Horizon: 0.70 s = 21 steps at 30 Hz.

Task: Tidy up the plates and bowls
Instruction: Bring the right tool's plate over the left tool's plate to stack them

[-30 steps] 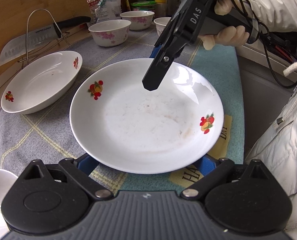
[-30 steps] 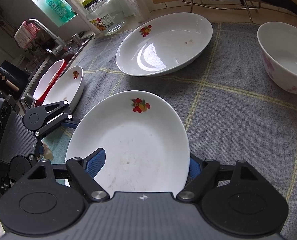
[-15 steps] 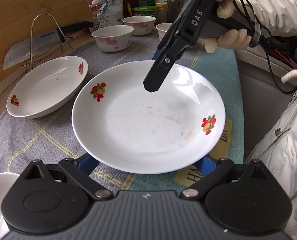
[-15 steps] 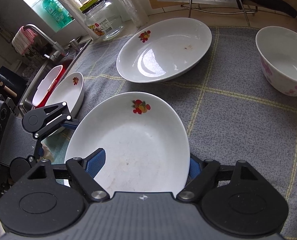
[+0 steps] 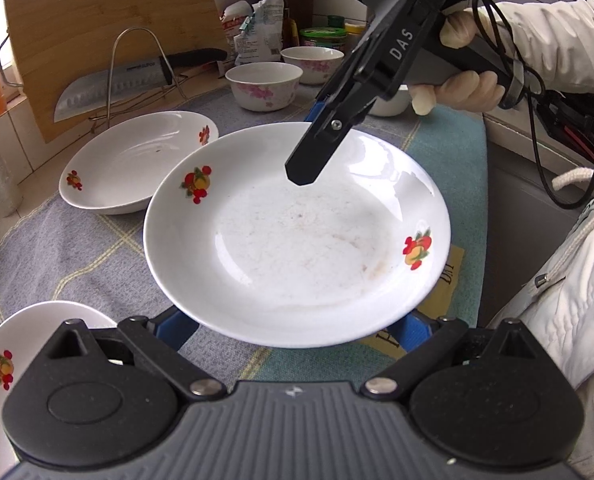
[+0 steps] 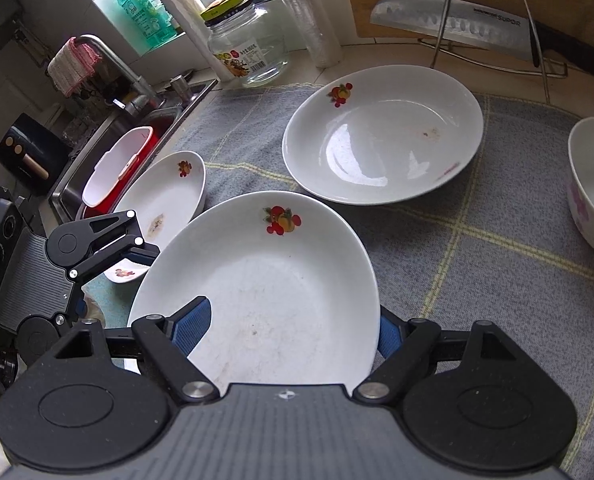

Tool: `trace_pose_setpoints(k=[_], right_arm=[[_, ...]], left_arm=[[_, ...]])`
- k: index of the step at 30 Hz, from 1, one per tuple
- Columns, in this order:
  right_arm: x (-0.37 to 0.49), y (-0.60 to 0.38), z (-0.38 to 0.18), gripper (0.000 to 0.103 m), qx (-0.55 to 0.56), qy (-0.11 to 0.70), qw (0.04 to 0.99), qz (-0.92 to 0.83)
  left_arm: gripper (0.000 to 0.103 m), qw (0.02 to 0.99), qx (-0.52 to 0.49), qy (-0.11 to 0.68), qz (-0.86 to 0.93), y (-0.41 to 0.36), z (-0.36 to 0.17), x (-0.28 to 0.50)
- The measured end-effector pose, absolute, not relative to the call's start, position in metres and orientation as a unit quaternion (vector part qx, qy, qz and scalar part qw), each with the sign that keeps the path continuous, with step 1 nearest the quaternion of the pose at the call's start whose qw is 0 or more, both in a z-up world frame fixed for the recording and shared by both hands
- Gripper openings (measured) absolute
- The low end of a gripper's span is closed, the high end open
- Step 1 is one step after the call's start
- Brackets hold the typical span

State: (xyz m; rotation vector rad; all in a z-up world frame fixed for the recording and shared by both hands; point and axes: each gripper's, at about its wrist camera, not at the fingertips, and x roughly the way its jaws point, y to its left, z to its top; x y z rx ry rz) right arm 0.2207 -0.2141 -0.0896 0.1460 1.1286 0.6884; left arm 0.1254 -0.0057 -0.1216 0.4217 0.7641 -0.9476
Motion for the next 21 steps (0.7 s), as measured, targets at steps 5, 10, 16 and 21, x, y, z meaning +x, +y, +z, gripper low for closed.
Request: trace_pose_setpoints(k=[5, 10, 16, 21], right_arm=[[0.228, -0.191, -0.081, 0.087, 0.053, 0.516, 0.784, 0.34], [0.236, -0.162, -0.077, 0.087, 0.041, 0.512, 0.779, 0.359], [0.247, -0.126, -0.073, 0.087, 0.029, 0.508, 0.773, 0.379], [0.255, -0.096, -0.074, 0.087, 0.017, 0.507, 0.768, 0.391]], left_arm=[[0.098, 0.813, 0.19, 0.356, -0.421, 0.014, -0.112, 0.12], [0.098, 0.823, 0.184, 0.359, -0.4, 0.037, -0.103, 0.116], [0.098, 0.834, 0.18, 0.361, -0.377, 0.066, -0.097, 0.115], [0.098, 0.84, 0.177, 0.364, -0.361, 0.089, -0.095, 0.112]])
